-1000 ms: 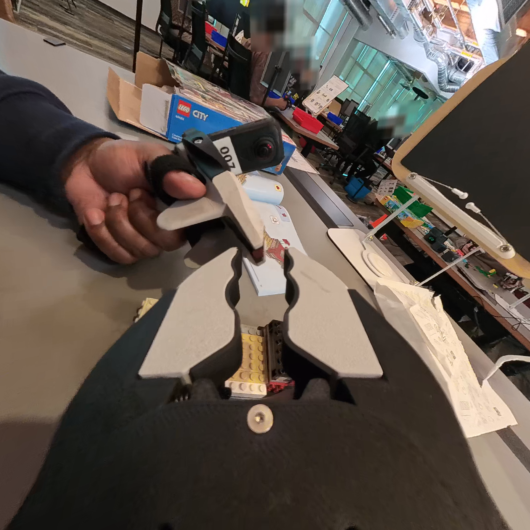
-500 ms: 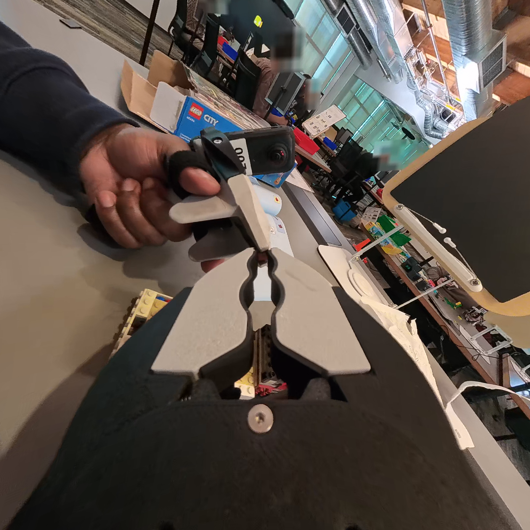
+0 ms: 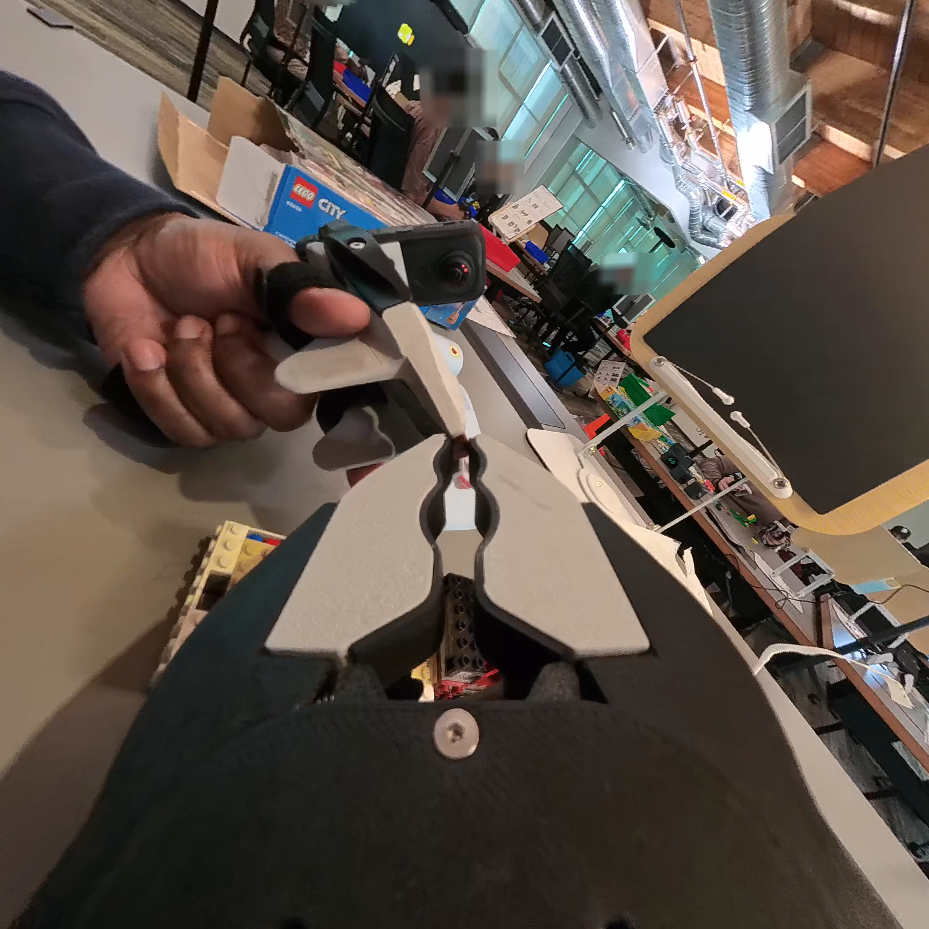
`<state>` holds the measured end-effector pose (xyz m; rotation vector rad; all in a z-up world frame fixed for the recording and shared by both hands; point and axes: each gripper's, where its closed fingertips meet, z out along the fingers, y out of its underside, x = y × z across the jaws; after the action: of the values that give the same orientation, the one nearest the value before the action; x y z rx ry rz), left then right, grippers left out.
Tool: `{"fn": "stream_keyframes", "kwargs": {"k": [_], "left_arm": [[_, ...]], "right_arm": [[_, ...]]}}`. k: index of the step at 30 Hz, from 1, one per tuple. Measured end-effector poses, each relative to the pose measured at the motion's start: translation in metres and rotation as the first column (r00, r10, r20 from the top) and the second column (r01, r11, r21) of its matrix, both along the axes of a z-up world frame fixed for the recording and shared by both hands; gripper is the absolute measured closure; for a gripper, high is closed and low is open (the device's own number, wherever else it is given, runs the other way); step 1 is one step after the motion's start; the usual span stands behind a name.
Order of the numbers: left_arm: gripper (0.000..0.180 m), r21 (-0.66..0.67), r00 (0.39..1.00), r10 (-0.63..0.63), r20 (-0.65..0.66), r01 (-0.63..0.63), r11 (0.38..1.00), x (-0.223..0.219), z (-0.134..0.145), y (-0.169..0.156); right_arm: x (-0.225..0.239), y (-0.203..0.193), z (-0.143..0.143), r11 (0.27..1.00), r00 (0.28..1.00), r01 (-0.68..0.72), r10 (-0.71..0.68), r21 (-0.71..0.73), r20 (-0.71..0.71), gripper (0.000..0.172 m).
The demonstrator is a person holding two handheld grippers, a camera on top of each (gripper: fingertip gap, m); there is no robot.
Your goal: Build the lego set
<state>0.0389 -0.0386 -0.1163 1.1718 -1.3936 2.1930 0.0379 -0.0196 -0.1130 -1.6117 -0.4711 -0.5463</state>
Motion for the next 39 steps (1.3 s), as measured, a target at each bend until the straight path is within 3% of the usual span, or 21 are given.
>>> {"fn": "stream_keyframes", "kwargs": {"k": [9,22,25,39], "left_arm": [[0.172,-0.072,1.0,0.006,0.004,-0.006,0.997,-0.0001,0.0052,0.0009],[0.173,-0.047,1.0,0.02,0.022,-0.019,0.999,-0.001,0.0053,0.0005],[0.173,-0.063,1.0,0.027,0.014,-0.026,0.998,0.0001,0.0061,0.0023],[0.173,-0.058,0.999,0.032,0.021,-0.03,0.998,0.0002,0.0068,0.0039]], "right_arm": [[0.003,0.0009,0.0023,0.998,0.998,0.055,-0.056,0.04,0.024,0.166],[0.0012,-0.0008,0.0023,0.999,1.0,0.026,-0.026,0.045,0.0,0.166],[-0.0027,-0.0001,-0.0011,1.0,1.0,0.004,-0.004,0.026,0.005,0.154],[-0.0002,-0.001,0.0015,0.998,0.999,0.035,-0.037,0.046,0.033,0.162]]}}
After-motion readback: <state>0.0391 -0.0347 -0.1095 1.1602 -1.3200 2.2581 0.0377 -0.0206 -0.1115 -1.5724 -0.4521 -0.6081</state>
